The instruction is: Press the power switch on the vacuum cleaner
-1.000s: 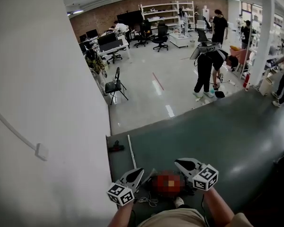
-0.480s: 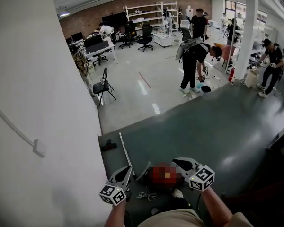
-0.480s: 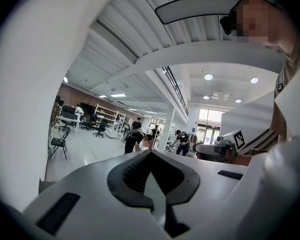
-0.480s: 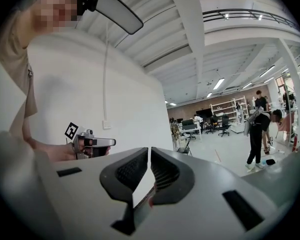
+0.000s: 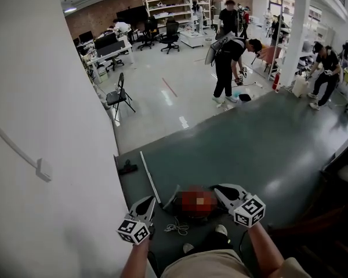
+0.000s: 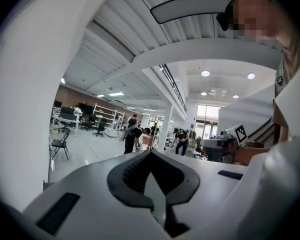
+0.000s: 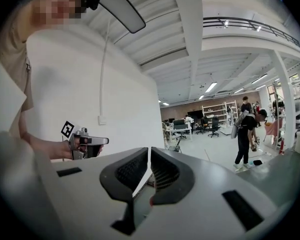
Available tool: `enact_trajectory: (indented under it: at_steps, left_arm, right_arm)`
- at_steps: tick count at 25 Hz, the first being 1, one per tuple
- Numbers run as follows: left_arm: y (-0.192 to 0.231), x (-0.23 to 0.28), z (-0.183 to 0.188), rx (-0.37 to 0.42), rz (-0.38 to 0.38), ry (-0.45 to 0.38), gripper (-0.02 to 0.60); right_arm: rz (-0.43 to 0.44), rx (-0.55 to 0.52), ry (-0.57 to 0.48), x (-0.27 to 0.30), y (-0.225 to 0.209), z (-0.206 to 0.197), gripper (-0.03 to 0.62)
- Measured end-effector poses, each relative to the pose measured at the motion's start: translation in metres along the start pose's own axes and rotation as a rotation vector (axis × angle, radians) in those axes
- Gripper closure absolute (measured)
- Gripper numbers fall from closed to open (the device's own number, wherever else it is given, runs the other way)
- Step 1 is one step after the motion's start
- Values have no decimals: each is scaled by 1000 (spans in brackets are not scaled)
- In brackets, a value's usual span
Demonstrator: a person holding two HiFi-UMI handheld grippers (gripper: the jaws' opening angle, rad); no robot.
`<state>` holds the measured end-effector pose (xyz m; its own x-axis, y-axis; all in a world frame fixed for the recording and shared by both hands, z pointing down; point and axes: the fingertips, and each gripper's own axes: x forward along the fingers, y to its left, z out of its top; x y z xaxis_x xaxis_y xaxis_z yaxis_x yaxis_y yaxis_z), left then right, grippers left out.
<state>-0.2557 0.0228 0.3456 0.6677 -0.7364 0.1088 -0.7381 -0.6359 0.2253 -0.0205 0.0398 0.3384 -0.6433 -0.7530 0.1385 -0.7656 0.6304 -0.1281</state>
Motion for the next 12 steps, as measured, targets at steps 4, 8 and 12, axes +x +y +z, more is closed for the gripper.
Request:
enact_trajectory:
  at_steps: [4,8,12]
  left_arm:
    - [30,-12,-5,7,82,-2,578]
    - [52,-26,-24,26,192,20,578]
    - [65,-21,-67,44,273,84,578]
  right_arm:
    - [-50,-6,20,-10,-30,-10,585]
    - [-110,-32,115,-24,-69,-44,583]
    - [-148,-69,218,-27,-103,-91,583]
